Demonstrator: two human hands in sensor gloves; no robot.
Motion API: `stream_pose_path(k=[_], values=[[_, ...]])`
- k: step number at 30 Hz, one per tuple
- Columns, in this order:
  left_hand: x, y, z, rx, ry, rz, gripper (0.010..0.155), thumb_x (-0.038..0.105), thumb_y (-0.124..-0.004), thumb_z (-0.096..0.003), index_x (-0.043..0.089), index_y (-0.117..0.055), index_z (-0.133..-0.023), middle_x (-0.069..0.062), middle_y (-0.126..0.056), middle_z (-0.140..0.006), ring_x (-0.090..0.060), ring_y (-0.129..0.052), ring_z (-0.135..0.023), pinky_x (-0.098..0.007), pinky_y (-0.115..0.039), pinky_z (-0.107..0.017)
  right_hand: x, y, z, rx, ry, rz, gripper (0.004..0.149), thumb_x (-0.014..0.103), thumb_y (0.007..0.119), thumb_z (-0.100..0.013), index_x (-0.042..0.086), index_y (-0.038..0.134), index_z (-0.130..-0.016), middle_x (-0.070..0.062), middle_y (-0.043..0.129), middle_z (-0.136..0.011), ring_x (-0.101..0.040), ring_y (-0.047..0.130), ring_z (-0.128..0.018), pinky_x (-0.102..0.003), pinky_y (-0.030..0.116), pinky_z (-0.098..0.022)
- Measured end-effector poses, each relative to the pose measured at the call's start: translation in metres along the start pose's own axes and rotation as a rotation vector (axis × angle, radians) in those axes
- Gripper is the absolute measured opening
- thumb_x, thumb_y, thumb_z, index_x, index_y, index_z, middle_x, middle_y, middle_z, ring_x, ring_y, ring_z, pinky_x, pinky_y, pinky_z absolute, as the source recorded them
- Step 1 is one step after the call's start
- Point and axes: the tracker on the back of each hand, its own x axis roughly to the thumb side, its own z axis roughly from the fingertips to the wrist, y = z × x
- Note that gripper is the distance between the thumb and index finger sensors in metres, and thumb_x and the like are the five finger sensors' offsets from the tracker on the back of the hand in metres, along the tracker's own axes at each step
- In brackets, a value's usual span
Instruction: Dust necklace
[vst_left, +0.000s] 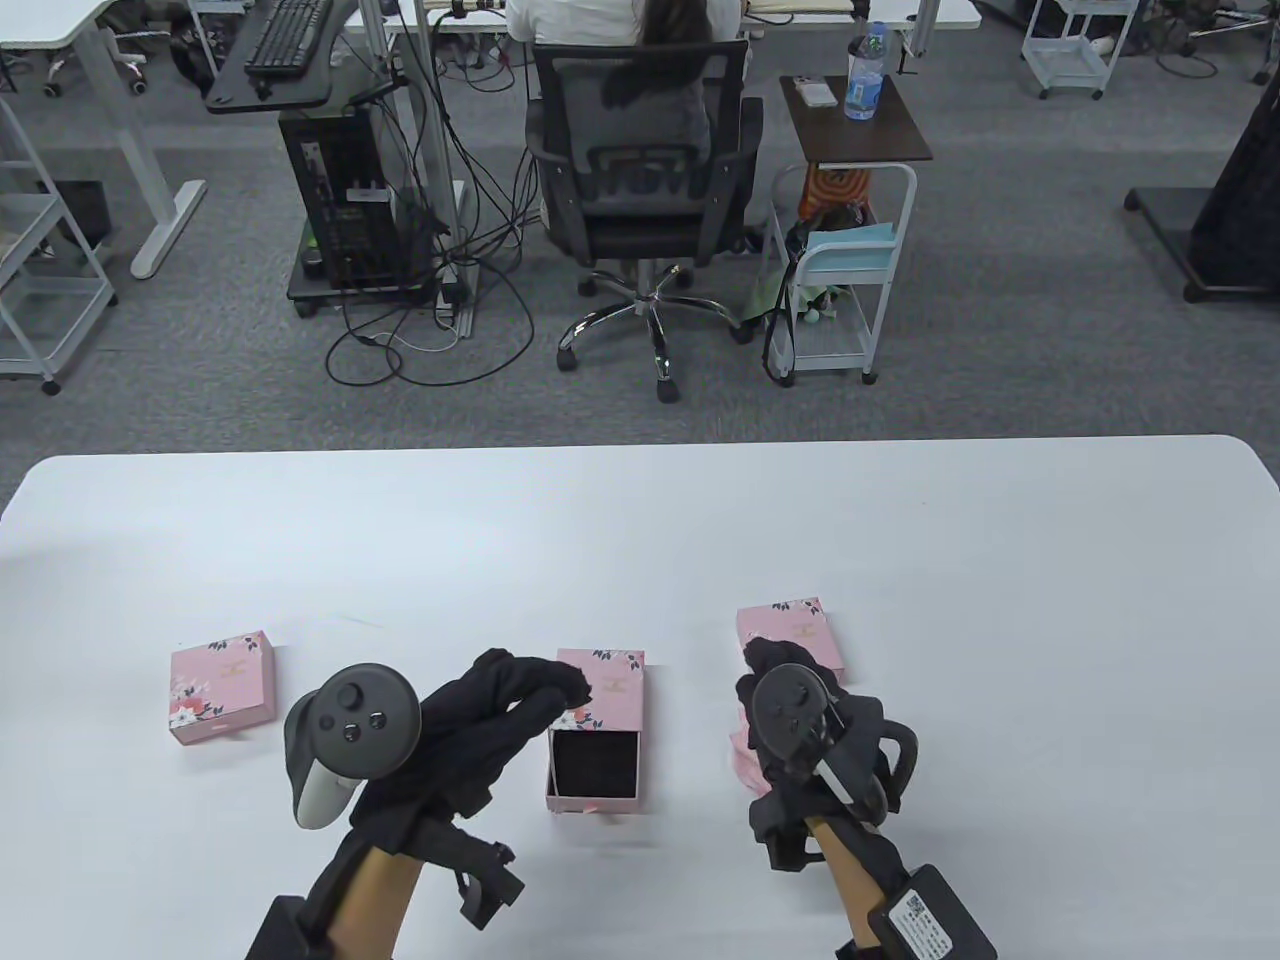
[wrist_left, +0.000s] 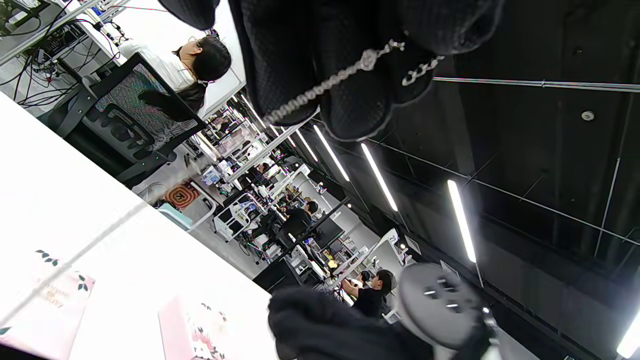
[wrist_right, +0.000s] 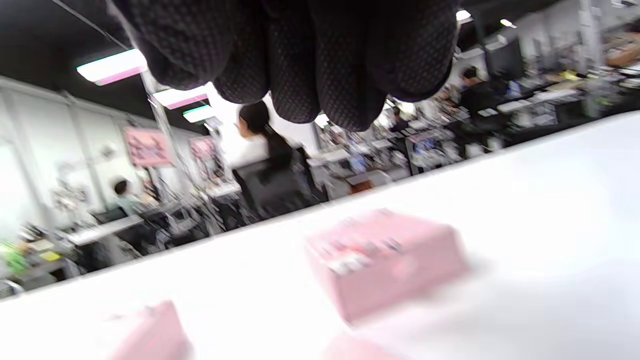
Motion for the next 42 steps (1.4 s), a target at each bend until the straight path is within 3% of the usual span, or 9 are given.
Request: stream_pose_path(k=[8,13,16,20,26,32,36,42], values=[[0.002,0.001,0.003,0.015,-0.018,0.004,0.042,0.045,-0.066,-0.0530,0.032,-0.081,-0.090,0.009,-0.095,-0.091,-0.025,-0.089,-0.095,-0.059,-0.044,-0.082,-0.020,0.065,-0.014,0.261,0.160,0.265,0.049,0.037,0.073,-0.053,0.029,0.065,-0.100,-0.013,0.069,-0.107,-0.037,0.076,-0.093,-0.045,0.066,-0.070],[0.003,0.002,0.004,0.018,-0.029,0.007,0.042,0.045,-0.066,-0.0530,0.033,-0.080,-0.090,0.009,-0.094,-0.092,-0.026,-0.089,-0.096,-0.060,-0.044,-0.082,-0.024,0.082,-0.015,0.360,0.188,0.329,0.054,0.039,0.073,-0.052,0.025,0.062,-0.103,-0.016,0.058,-0.113,-0.041,0.064,-0.101,-0.049,0.059,-0.075],[0.003,0.002,0.005,0.017,-0.034,0.010,0.042,0.045,-0.066,-0.0530,0.033,-0.081,-0.090,0.009,-0.095,-0.091,-0.026,-0.089,-0.096,-0.060,-0.043,-0.082,-0.025,0.085,-0.015,0.355,0.188,0.291,0.054,0.036,0.073,-0.052,0.021,0.060,-0.103,-0.016,0.054,-0.113,-0.042,0.060,-0.102,-0.049,0.057,-0.076],[0.004,0.002,0.005,0.011,-0.038,0.003,0.042,0.046,-0.066,-0.0529,0.032,-0.081,-0.090,0.009,-0.095,-0.091,-0.026,-0.088,-0.096,-0.060,-0.043,-0.081,-0.021,0.083,-0.014,0.311,0.169,0.269,0.041,0.033,0.076,-0.051,0.023,0.070,-0.090,-0.011,0.061,-0.110,-0.038,0.067,-0.099,-0.046,0.061,-0.074],[0.004,0.002,0.005,0.011,-0.035,-0.006,0.042,0.046,-0.066,-0.0530,0.032,-0.081,-0.090,0.009,-0.095,-0.091,-0.027,-0.088,-0.096,-0.060,-0.043,-0.082,-0.001,0.058,-0.008,0.235,0.032,0.173,0.040,0.033,0.076,-0.050,0.025,0.071,-0.089,-0.011,0.064,-0.109,-0.037,0.072,-0.097,-0.046,0.064,-0.072],[0.005,-0.003,0.005,0.023,-0.035,-0.022,0.043,0.048,-0.066,-0.0531,0.033,-0.081,-0.091,0.009,-0.094,-0.093,-0.027,-0.087,-0.098,-0.060,-0.043,-0.082,0.023,0.022,0.005,0.079,-0.149,-0.071,0.040,0.035,0.075,-0.050,0.027,0.070,-0.089,-0.011,0.065,-0.108,-0.037,0.074,-0.095,-0.045,0.066,-0.070],[0.008,-0.007,0.005,0.049,-0.052,-0.053,0.043,0.049,-0.066,-0.0530,0.034,-0.081,-0.091,0.009,-0.092,-0.095,-0.028,-0.084,-0.101,-0.060,-0.042,-0.082,0.031,0.015,0.014,0.036,-0.250,-0.275,0.039,0.036,0.074,-0.050,0.028,0.069,-0.089,-0.011,0.067,-0.107,-0.036,0.076,-0.093,-0.044,0.068,-0.069],[0.018,-0.007,0.011,0.133,-0.081,-0.139,0.043,0.049,-0.066,-0.0526,0.034,-0.081,-0.090,0.007,-0.087,-0.101,-0.030,-0.078,-0.105,-0.061,-0.041,-0.082,0.035,0.020,0.017,0.217,-0.342,-0.915,0.040,0.036,0.070,-0.053,0.030,0.063,-0.091,-0.012,0.061,-0.109,-0.037,0.072,-0.096,-0.045,0.066,-0.070]])
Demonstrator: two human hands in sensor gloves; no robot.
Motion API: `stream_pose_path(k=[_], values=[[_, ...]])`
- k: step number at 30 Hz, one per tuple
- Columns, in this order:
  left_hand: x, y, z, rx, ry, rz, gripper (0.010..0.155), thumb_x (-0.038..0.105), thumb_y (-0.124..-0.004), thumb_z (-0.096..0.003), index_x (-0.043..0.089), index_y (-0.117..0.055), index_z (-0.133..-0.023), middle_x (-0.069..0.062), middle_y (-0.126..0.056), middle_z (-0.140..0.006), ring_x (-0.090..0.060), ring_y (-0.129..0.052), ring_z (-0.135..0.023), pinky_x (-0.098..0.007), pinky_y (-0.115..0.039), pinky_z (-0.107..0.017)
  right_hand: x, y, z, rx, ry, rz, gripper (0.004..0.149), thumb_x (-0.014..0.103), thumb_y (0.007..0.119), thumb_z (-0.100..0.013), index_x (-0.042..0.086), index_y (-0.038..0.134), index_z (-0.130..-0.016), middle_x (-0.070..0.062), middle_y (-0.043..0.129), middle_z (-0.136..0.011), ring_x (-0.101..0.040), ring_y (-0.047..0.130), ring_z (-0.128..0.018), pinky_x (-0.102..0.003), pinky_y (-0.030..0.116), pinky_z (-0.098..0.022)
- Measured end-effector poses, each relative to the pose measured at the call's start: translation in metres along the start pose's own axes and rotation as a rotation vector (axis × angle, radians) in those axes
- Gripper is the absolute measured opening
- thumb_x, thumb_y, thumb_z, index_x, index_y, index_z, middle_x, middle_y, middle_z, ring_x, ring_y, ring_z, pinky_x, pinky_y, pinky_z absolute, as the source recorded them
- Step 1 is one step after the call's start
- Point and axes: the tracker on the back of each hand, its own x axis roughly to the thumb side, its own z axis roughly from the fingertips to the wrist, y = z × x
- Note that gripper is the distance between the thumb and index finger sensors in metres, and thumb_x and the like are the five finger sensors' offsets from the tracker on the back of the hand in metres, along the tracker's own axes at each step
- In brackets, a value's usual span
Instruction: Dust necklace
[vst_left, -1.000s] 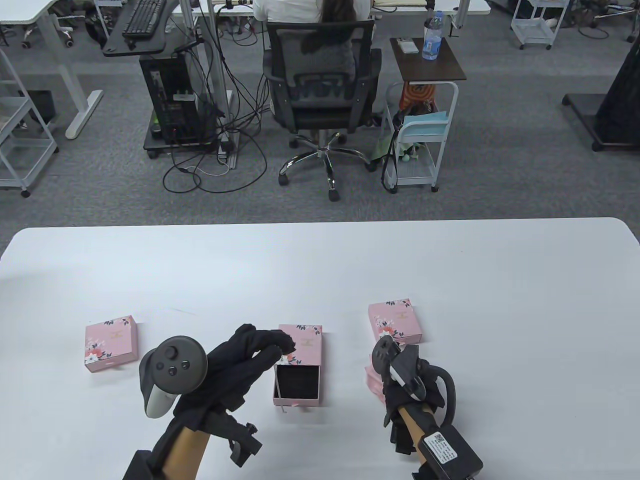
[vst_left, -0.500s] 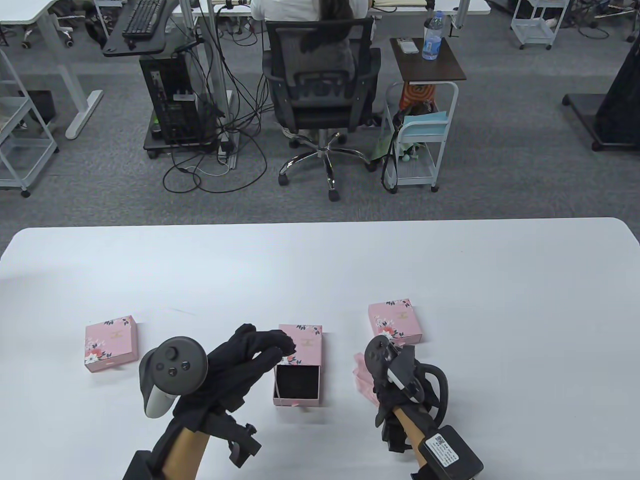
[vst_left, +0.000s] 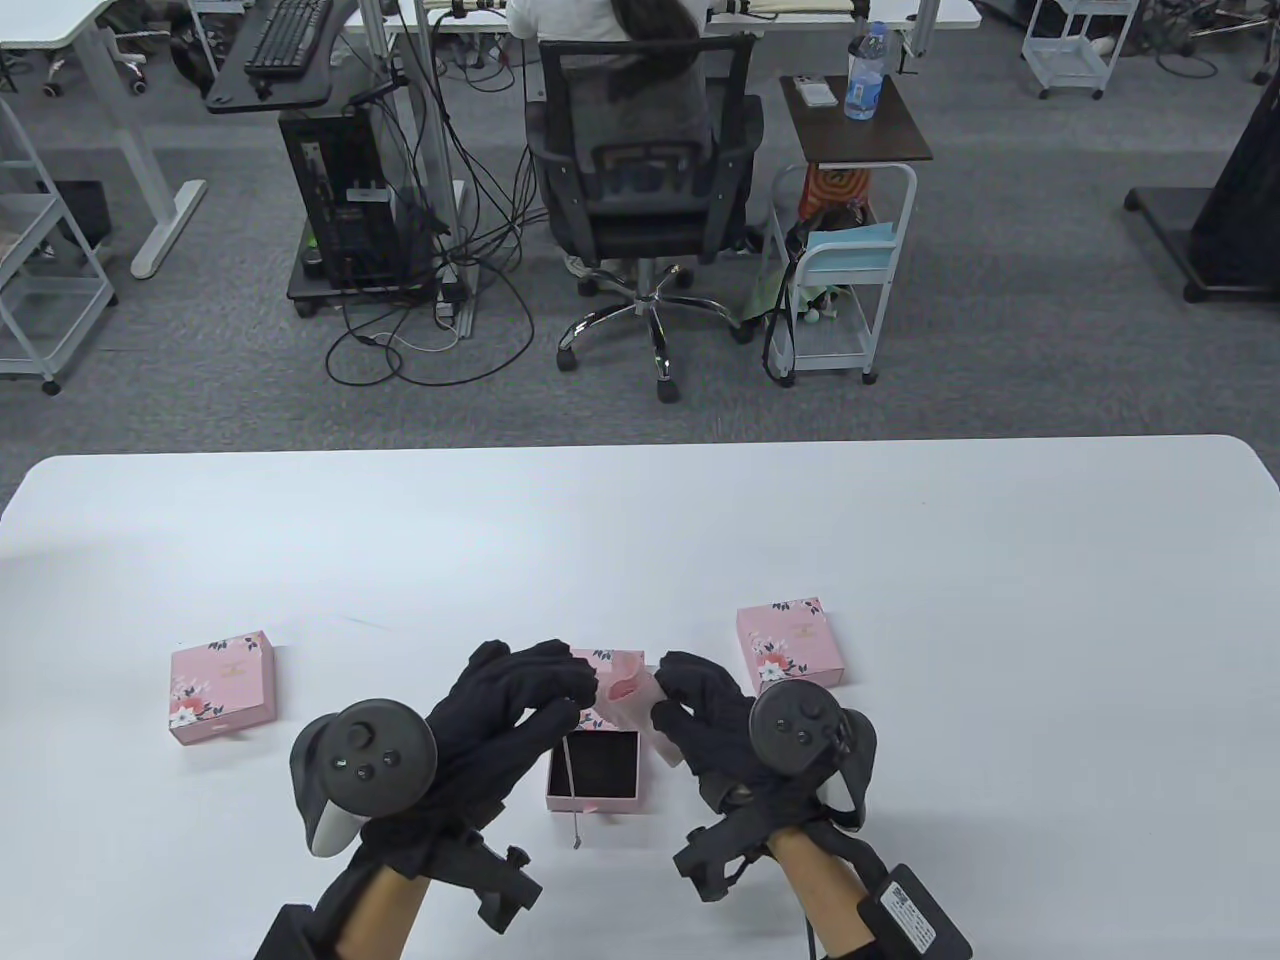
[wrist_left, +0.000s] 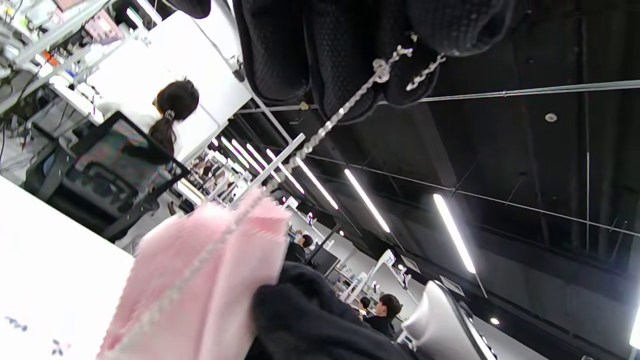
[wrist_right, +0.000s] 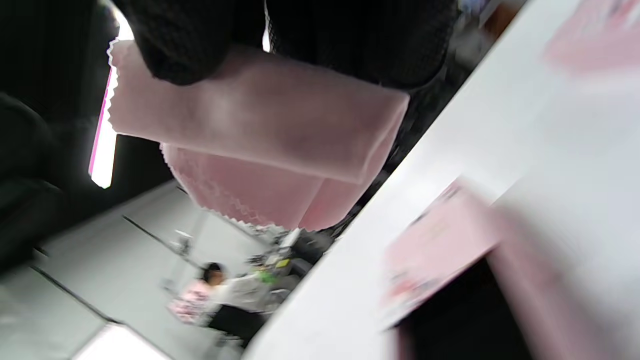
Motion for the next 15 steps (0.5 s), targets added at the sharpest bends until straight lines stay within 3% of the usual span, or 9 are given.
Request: stream_pose_path(k=[4,15], values=[[0.005,-0.001,0.001,0.020,-0.012,-0.055,0.043,0.049,-0.067,-0.0524,0.034,-0.082,-0.089,0.004,-0.085,-0.104,-0.031,-0.075,-0.107,-0.061,-0.041,-0.082,-0.002,0.006,0.000,0.070,-0.011,-0.297,0.039,0.036,0.069,-0.054,0.031,0.061,-0.092,-0.012,0.058,-0.110,-0.037,0.069,-0.097,-0.046,0.064,-0.072],[0.007,-0.013,-0.001,0.005,0.002,-0.141,0.043,0.050,-0.068,-0.0517,0.033,-0.084,-0.088,0.002,-0.084,-0.106,-0.032,-0.074,-0.108,-0.061,-0.041,-0.082,-0.006,0.039,0.005,0.264,-0.054,-0.596,0.040,0.039,0.064,-0.055,0.038,0.052,-0.094,-0.010,0.042,-0.117,-0.037,0.059,-0.105,-0.049,0.056,-0.077]])
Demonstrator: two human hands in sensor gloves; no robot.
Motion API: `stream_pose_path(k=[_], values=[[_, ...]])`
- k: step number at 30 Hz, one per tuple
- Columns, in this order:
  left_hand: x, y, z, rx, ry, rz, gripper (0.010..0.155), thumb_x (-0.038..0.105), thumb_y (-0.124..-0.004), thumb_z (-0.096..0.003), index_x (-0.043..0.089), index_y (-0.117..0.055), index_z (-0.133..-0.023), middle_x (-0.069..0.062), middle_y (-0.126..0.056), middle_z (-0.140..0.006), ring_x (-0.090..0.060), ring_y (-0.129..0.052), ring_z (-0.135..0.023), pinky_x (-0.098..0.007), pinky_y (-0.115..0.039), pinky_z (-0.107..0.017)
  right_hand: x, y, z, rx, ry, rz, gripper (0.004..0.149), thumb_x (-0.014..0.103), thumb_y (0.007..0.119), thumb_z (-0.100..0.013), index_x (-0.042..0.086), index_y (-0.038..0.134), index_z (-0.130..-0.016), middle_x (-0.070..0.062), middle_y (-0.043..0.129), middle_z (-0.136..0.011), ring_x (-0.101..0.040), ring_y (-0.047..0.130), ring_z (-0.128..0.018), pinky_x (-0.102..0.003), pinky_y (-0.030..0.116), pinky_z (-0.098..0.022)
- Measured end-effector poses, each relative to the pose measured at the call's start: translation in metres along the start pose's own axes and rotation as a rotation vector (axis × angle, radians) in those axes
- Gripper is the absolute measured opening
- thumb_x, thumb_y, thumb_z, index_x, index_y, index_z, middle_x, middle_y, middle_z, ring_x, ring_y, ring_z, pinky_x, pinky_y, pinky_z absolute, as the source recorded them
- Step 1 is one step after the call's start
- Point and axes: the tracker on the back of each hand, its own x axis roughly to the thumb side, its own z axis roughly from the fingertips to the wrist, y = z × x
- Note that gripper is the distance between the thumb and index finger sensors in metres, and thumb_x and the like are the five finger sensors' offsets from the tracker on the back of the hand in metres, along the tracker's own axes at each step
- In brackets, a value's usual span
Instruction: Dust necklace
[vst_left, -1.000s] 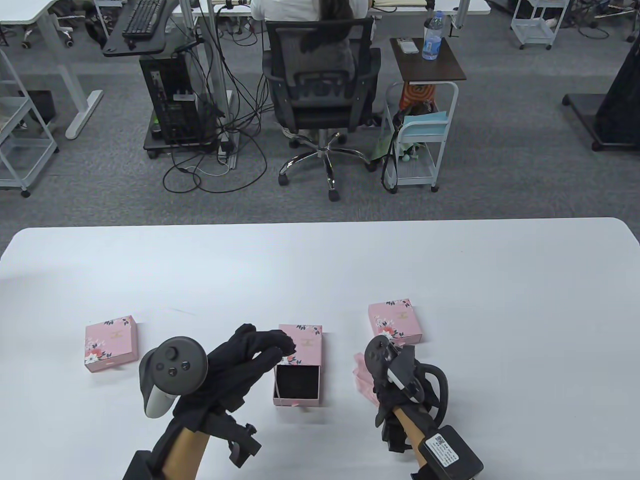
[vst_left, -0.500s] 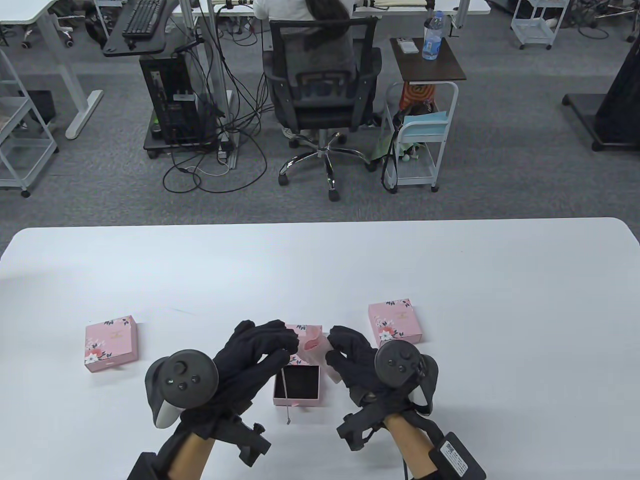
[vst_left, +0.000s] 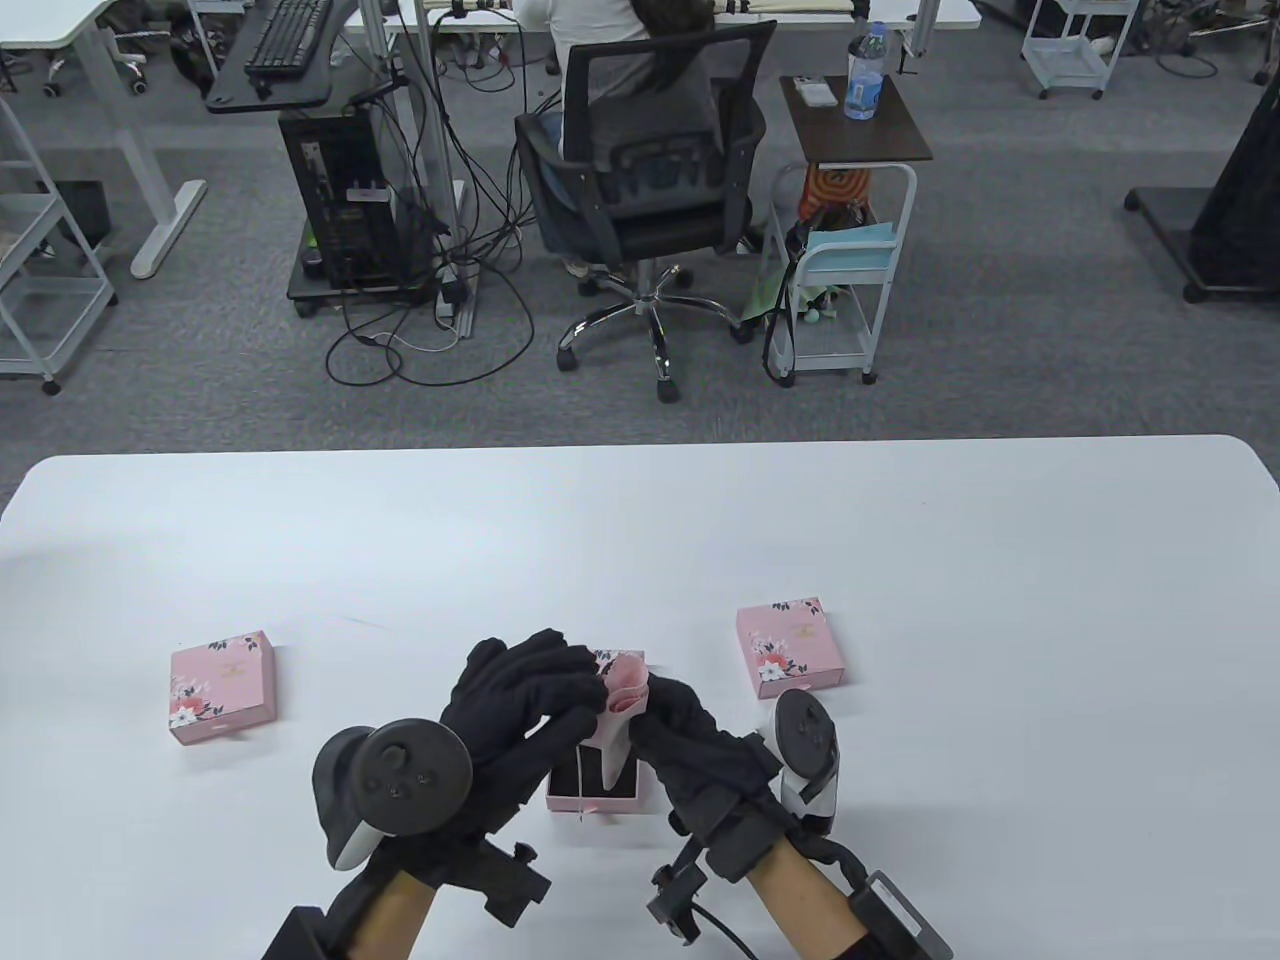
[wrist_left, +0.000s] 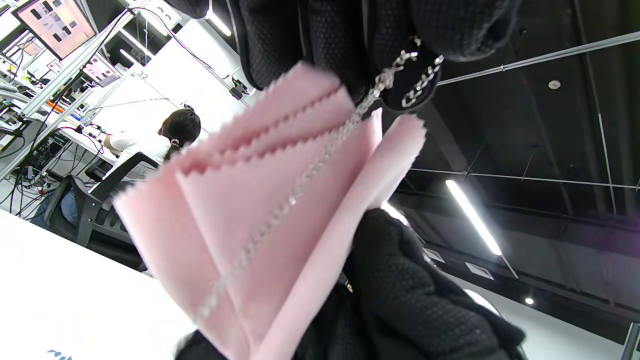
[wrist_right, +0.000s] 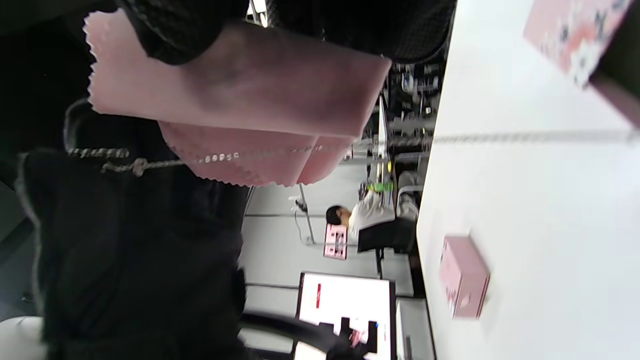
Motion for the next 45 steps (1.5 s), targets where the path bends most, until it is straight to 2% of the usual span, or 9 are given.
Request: stream_pose_path(k=[5,11,15,19,23,28,33,37,45], values=[[-0.001,-0.003,-0.001,-0.008,0.009,-0.011,0.043,0.050,-0.068,-0.0517,0.033,-0.084,-0.088,0.002,-0.083,-0.106,-0.032,-0.074,-0.108,-0.061,-0.042,-0.082,-0.012,0.014,0.001,0.115,0.056,-0.177,0.041,0.038,0.062,-0.056,0.039,0.049,-0.095,-0.012,0.036,-0.119,-0.041,0.056,-0.105,-0.051,0.055,-0.077],[-0.004,-0.006,-0.003,-0.017,0.029,-0.027,0.043,0.049,-0.068,-0.0516,0.033,-0.084,-0.088,0.002,-0.083,-0.106,-0.032,-0.074,-0.107,-0.061,-0.043,-0.082,-0.009,0.024,0.001,0.165,0.047,-0.170,0.049,0.041,0.067,-0.055,0.034,0.046,-0.099,-0.007,0.066,-0.107,-0.029,0.080,-0.092,-0.042,0.070,-0.069],[-0.003,-0.010,-0.004,-0.051,0.019,-0.003,0.043,0.049,-0.068,-0.0513,0.033,-0.084,-0.088,0.003,-0.083,-0.106,-0.031,-0.074,-0.108,-0.060,-0.043,-0.082,-0.007,0.029,0.002,0.193,0.061,-0.178,0.063,0.041,0.073,-0.054,0.024,0.041,-0.105,-0.005,0.072,-0.101,-0.025,0.086,-0.086,-0.037,0.073,-0.066],[-0.001,-0.014,-0.004,-0.074,0.011,0.008,0.043,0.049,-0.068,-0.0511,0.034,-0.084,-0.088,0.003,-0.083,-0.106,-0.031,-0.074,-0.108,-0.060,-0.042,-0.082,-0.004,0.034,0.002,0.196,0.067,-0.149,0.064,0.035,0.078,-0.052,0.023,0.044,-0.105,-0.003,0.076,-0.096,-0.022,0.088,-0.081,-0.035,0.073,-0.065],[0.000,-0.014,-0.004,-0.071,0.005,-0.005,0.043,0.049,-0.068,-0.0510,0.034,-0.084,-0.088,0.004,-0.084,-0.106,-0.031,-0.075,-0.108,-0.060,-0.043,-0.082,0.002,0.035,0.005,0.148,0.065,-0.044,0.049,0.033,0.076,-0.053,0.026,0.058,-0.098,0.000,0.084,-0.085,-0.020,0.093,-0.069,-0.034,0.076,-0.059],[0.000,-0.014,-0.004,-0.074,0.014,0.006,0.042,0.048,-0.068,-0.0511,0.034,-0.084,-0.088,0.004,-0.084,-0.106,-0.030,-0.076,-0.107,-0.060,-0.043,-0.082,0.007,0.033,0.006,0.108,0.022,0.070,0.040,0.047,0.065,-0.056,0.025,0.067,-0.090,0.005,0.091,-0.070,-0.016,0.098,-0.057,-0.031,0.079,-0.052],[0.000,-0.014,-0.005,-0.082,0.018,0.014,0.042,0.048,-0.068,-0.0511,0.034,-0.084,-0.087,0.003,-0.086,-0.105,-0.030,-0.079,-0.106,-0.060,-0.043,-0.082,0.008,0.035,0.006,0.105,0.026,0.026,0.043,0.039,0.075,-0.053,0.022,0.063,-0.091,0.003,0.088,-0.082,-0.022,0.095,-0.072,-0.036,0.077,-0.060],[0.000,-0.013,-0.005,-0.077,0.021,0.012,0.042,0.048,-0.068,-0.0510,0.034,-0.085,-0.087,0.004,-0.086,-0.104,-0.029,-0.080,-0.105,-0.060,-0.043,-0.082,0.009,0.035,0.006,0.097,0.032,0.061,0.053,0.033,0.079,-0.052,0.020,0.056,-0.097,0.000,0.083,-0.085,-0.023,0.091,-0.074,-0.037,0.074,-0.062],[-0.002,-0.011,-0.005,-0.061,0.032,0.019,0.042,0.048,-0.067,-0.0512,0.034,-0.084,-0.087,0.004,-0.087,-0.104,-0.028,-0.083,-0.102,-0.059,-0.045,-0.082,0.013,0.030,0.008,-0.004,-0.007,0.246,0.041,0.047,0.062,-0.055,0.021,0.075,-0.084,0.003,0.095,-0.063,-0.020,0.099,-0.053,-0.035,0.079,-0.049]])
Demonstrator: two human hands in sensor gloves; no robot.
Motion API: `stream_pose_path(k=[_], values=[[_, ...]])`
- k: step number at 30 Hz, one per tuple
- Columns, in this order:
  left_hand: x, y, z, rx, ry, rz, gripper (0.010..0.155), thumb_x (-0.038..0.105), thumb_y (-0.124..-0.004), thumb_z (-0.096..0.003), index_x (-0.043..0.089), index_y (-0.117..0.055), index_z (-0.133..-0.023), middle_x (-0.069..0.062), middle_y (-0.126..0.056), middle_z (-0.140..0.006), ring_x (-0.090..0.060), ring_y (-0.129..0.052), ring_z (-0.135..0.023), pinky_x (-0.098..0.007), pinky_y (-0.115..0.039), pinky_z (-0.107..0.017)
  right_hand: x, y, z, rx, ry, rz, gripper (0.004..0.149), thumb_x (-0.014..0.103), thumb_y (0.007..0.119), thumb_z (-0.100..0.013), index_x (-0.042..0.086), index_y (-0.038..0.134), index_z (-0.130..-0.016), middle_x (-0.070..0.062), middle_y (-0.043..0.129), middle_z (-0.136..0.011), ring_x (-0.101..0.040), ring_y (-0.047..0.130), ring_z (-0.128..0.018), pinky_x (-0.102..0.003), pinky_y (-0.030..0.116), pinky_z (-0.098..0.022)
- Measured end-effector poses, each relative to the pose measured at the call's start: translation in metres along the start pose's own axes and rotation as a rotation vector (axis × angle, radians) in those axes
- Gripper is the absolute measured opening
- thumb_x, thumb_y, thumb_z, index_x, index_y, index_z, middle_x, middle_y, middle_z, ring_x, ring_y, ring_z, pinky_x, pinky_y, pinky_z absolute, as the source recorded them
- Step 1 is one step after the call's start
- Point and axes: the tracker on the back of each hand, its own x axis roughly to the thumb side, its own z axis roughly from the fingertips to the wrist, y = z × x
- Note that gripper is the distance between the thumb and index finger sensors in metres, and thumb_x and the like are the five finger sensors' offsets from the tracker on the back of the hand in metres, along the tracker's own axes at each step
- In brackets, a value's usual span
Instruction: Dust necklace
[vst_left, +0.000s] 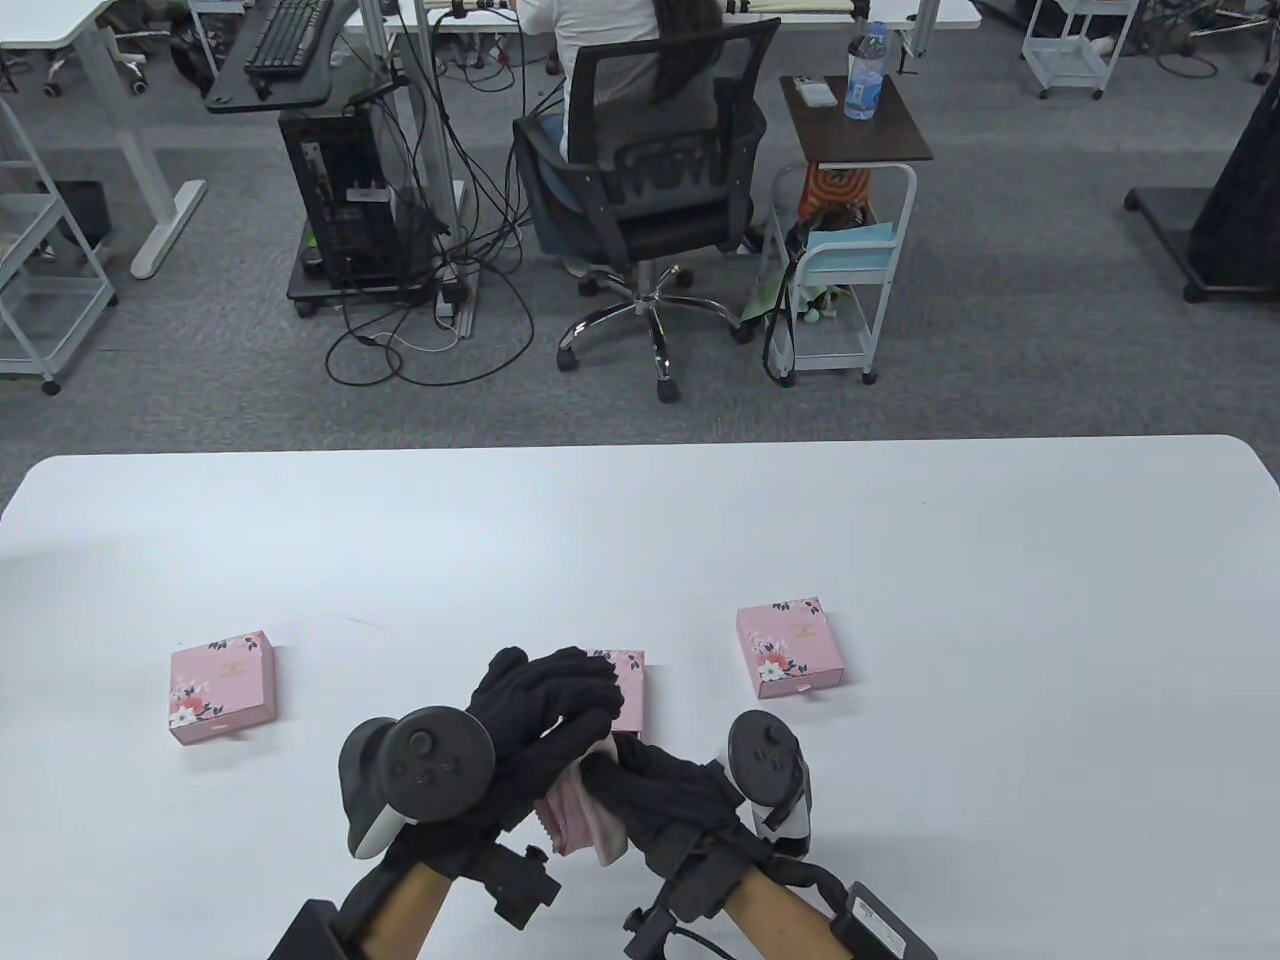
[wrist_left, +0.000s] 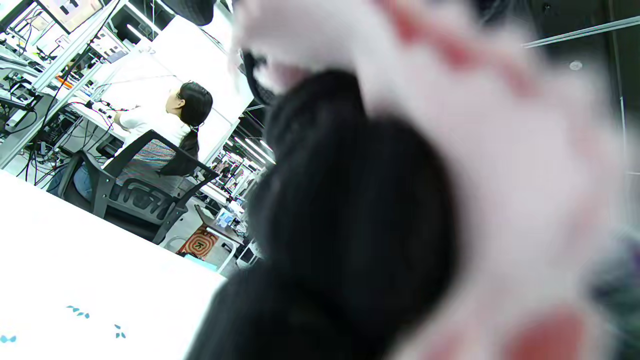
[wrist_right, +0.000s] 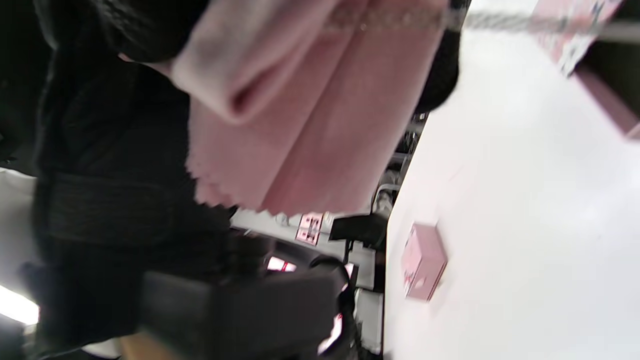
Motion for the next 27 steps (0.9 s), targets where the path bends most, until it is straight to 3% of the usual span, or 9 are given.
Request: stream_pose_path(k=[3,6,10,14,17,20,24,27], values=[[-0.001,0.000,0.000,0.000,0.003,0.004,0.042,0.048,-0.068,-0.0510,0.034,-0.085,-0.087,0.003,-0.088,-0.103,-0.028,-0.086,-0.100,-0.059,-0.053,-0.080,-0.001,-0.001,-0.001,0.005,0.012,0.003,0.040,0.045,0.068,-0.053,0.020,0.076,-0.084,0.002,0.096,-0.064,-0.021,0.100,-0.054,-0.035,0.080,-0.049],[-0.001,0.000,-0.001,0.000,0.007,0.009,0.042,0.048,-0.068,-0.0510,0.034,-0.085,-0.087,0.002,-0.089,-0.102,-0.028,-0.088,-0.098,-0.058,-0.063,-0.077,0.000,0.000,-0.001,0.034,0.016,-0.017,0.043,0.037,0.078,-0.051,0.019,0.068,-0.089,0.000,0.090,-0.074,-0.024,0.096,-0.064,-0.037,0.077,-0.056],[-0.002,0.003,0.000,0.010,0.009,0.010,0.041,0.048,-0.068,-0.0507,0.034,-0.086,-0.085,0.002,-0.091,-0.100,-0.027,-0.092,-0.094,-0.054,-0.071,-0.073,0.002,-0.001,-0.001,0.027,0.023,0.112,0.046,0.035,0.080,-0.050,0.019,0.067,-0.091,-0.001,0.090,-0.075,-0.024,0.095,-0.065,-0.038,0.076,-0.056],[-0.005,0.006,-0.001,0.017,0.015,0.035,0.041,0.048,-0.068,-0.0506,0.034,-0.086,-0.085,0.003,-0.093,-0.098,-0.027,-0.093,-0.093,-0.053,-0.071,-0.074,0.005,-0.002,0.001,-0.056,0.014,0.285,0.041,0.043,0.074,-0.051,0.019,0.076,-0.084,0.001,0.096,-0.062,-0.020,0.100,-0.049,-0.034,0.081,-0.046],[-0.007,0.008,-0.001,0.023,0.015,0.041,0.041,0.048,-0.068,-0.0507,0.034,-0.086,-0.085,0.003,-0.092,-0.098,-0.027,-0.092,-0.093,-0.053,-0.068,-0.075,0.005,-0.001,0.002,-0.054,0.002,0.326,0.040,0.047,0.069,-0.052,0.020,0.080,-0.080,0.002,0.098,-0.056,-0.020,0.101,-0.044,-0.034,0.082,-0.042],[-0.007,0.009,0.000,0.030,0.012,0.030,0.041,0.048,-0.068,-0.0507,0.034,-0.086,-0.085,0.003,-0.092,-0.098,-0.027,-0.092,-0.093,-0.053,-0.067,-0.076,0.006,0.001,0.001,-0.027,-0.001,0.316,0.039,0.045,0.071,-0.051,0.019,0.080,-0.080,0.001,0.098,-0.057,-0.021,0.102,-0.046,-0.035,0.082,-0.043],[-0.008,0.011,0.000,0.047,0.012,0.023,0.041,0.048,-0.068,-0.0507,0.034,-0.086,-0.084,0.003,-0.092,-0.098,-0.027,-0.092,-0.093,-0.053,-0.066,-0.076,0.006,0.003,0.001,0.024,-0.008,0.345,0.043,0.035,0.080,-0.049,0.020,0.071,-0.088,-0.001,0.093,-0.072,-0.025,0.097,-0.061,-0.038,0.078,-0.053],[-0.008,0.014,0.002,0.067,0.014,0.030,0.041,0.048,-0.068,-0.0507,0.034,-0.086,-0.084,0.003,-0.092,-0.098,-0.027,-0.092,-0.093,-0.053,-0.066,-0.076,0.004,0.004,0.001,0.010,0.004,0.398,0.041,0.038,0.078,-0.050,0.019,0.073,-0.087,-0.001,0.094,-0.070,-0.025,0.098,-0.059,-0.038,0.079,-0.052]])
